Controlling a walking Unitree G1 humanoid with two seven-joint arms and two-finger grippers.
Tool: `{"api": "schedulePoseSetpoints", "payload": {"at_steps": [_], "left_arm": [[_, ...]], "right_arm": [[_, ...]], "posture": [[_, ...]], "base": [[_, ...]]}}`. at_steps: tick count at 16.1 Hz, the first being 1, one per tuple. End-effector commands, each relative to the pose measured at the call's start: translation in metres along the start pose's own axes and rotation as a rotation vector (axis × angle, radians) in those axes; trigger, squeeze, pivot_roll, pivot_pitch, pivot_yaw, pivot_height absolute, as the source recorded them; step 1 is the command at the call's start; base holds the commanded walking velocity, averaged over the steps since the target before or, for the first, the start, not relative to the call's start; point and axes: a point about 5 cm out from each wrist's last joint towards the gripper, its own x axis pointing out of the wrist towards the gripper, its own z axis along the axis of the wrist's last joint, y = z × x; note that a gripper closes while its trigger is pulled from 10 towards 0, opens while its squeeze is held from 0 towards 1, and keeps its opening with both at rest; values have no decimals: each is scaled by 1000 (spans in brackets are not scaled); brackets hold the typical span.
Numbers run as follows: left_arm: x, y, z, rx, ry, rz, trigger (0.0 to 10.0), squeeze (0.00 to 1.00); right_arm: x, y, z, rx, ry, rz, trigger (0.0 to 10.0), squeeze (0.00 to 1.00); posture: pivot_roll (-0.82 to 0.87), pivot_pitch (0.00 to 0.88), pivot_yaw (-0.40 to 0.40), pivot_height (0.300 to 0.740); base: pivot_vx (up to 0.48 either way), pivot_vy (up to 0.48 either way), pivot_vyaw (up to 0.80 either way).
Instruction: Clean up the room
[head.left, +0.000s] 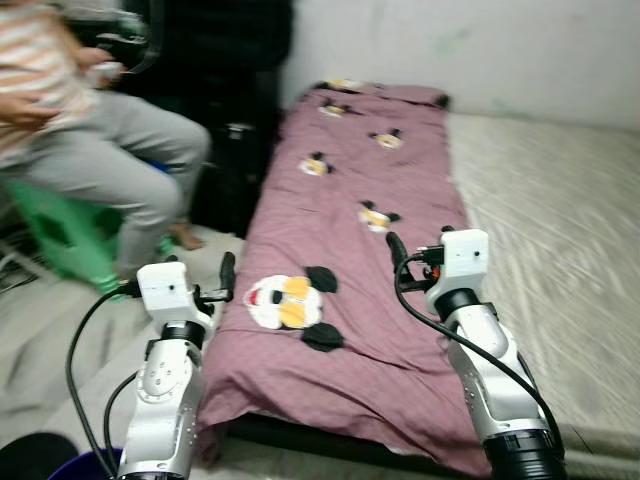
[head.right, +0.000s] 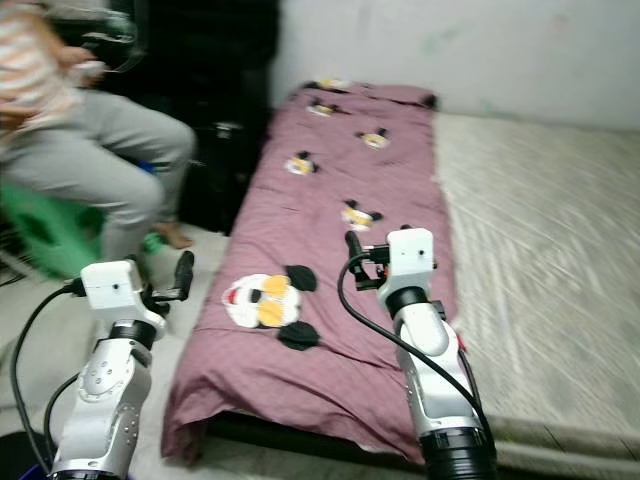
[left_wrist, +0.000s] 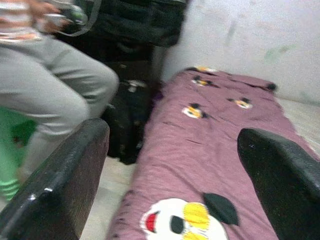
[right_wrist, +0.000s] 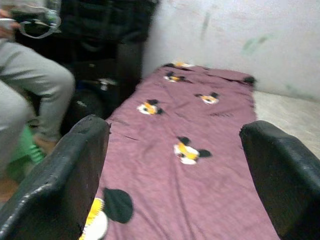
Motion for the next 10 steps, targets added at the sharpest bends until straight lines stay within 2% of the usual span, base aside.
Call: {"api": "schedulePoseSetpoints", "payload": {"at_steps": [1,6,10], "left_arm": [[-1,1,0,8,6,1,10000,0],[-1,1,-2,18,17,22,10000,0],[0,0,-1,28,17,6,10000,0]], "right_arm": [[0,-1,2,4,-9,-5,10000,0],[-2,0,1,24,-8,-12,10000,0],[-4,3,-1,15,-6,-6,10000,0]], "posture": [[35,0,-17,740],[34,0,-12,740],[34,0,-6,740]], "base": [[0,0,-800],[0,0,-771],[0,0,0]]}}
